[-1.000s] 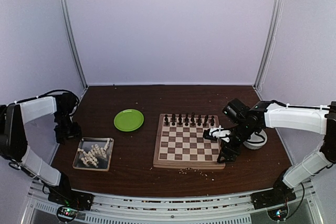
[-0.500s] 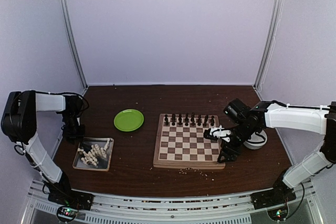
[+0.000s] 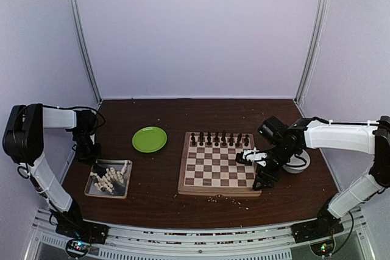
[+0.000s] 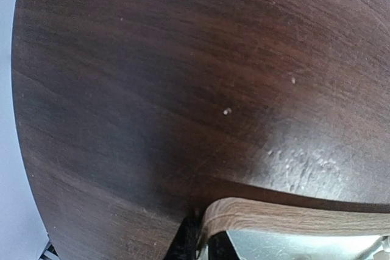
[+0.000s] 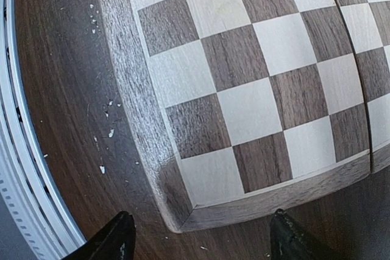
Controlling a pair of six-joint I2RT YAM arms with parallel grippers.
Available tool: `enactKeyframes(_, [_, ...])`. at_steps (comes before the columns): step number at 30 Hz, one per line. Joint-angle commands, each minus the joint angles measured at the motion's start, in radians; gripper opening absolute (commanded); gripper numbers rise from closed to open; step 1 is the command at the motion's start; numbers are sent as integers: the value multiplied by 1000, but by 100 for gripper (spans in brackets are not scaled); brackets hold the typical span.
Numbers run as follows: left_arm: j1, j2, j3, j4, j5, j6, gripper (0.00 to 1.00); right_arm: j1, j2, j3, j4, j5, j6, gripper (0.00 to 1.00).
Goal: Set up the chess pieces on the board
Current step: Move the storage box to the center of the board.
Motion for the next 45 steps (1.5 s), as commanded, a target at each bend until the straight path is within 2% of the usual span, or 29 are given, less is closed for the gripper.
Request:
enactKeyframes(1, [-20, -3, -26, 28, 74, -25, 5, -7, 14, 8, -12, -6, -16, 75])
enactKeyframes(7, [-80, -20, -16, 26, 93, -78, 0, -7, 21, 11, -16, -1, -20, 74])
enactKeyframes(31, [-326, 85, 202, -39, 86, -174, 0, -6, 25, 8, -25, 3, -40, 73])
enactKeyframes(45, [-401, 177, 262, -74, 87, -230, 7, -6, 30, 6, -28, 1, -48, 72])
